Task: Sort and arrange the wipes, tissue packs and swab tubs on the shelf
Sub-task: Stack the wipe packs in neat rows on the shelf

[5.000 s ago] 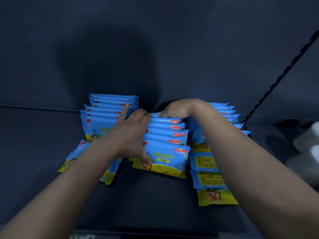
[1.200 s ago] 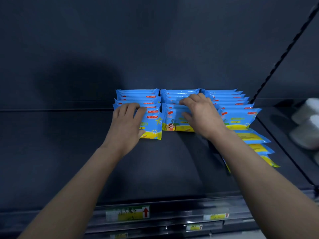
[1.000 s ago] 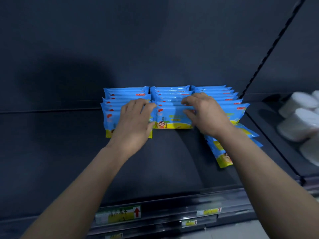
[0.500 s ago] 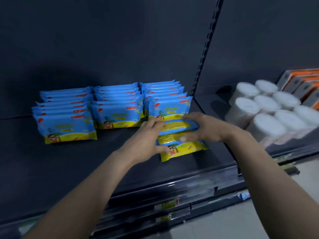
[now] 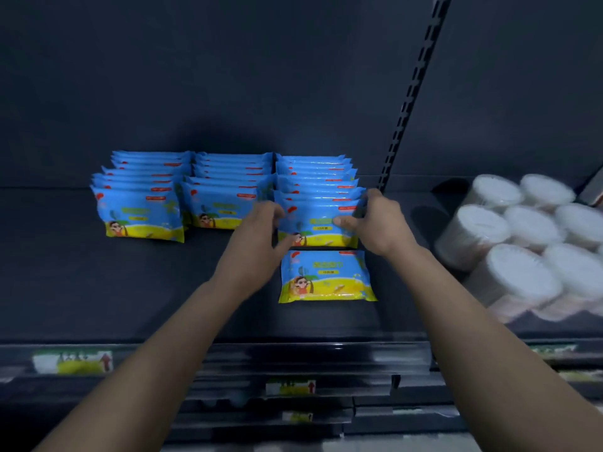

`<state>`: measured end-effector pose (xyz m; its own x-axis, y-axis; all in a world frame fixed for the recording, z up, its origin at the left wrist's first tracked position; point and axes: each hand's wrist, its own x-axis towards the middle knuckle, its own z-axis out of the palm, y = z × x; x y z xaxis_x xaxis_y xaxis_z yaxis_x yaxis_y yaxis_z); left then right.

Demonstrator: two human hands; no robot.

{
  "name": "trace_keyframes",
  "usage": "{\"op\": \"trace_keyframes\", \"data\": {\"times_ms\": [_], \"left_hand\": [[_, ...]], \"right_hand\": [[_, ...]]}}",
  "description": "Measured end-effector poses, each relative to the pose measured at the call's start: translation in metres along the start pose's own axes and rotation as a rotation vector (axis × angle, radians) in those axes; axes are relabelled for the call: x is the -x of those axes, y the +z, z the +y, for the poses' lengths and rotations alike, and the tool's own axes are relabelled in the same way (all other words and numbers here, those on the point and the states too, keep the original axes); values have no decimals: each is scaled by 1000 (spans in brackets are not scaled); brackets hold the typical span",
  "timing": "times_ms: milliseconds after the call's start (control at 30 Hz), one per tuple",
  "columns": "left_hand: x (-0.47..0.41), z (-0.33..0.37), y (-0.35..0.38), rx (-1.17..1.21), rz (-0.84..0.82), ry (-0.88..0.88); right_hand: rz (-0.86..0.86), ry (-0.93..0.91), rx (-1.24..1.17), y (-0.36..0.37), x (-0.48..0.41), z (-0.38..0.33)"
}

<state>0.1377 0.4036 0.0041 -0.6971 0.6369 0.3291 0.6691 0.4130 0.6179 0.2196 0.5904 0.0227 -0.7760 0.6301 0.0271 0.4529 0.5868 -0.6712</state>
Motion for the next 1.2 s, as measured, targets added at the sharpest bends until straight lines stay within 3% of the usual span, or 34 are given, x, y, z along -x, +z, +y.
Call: {"op": "trace_keyframes", "data": {"times_ms": [133, 200, 333, 533, 700, 1067, 1200], "left_hand": [[9, 6, 6, -22, -550, -37], [10, 8, 8, -104, -635, -59], [6, 10, 11, -90, -582, -50], [1, 7, 17, -129, -577, -103], [0, -5, -9, 5, -468, -62], [-21, -78, -75, -359, -85, -7], [-25, -93, -73, -439, 50, 138]], "right_hand": [[-25, -4, -8, -1, 3, 4], [-32, -14, -10, -1, 4, 4], [50, -52, 128, 2, 3, 2], [276, -307, 376, 6, 5, -8], [236, -267, 359, 12, 7, -13], [151, -212, 371, 44, 14, -50], [155, -230, 373, 52, 18, -52]]}}
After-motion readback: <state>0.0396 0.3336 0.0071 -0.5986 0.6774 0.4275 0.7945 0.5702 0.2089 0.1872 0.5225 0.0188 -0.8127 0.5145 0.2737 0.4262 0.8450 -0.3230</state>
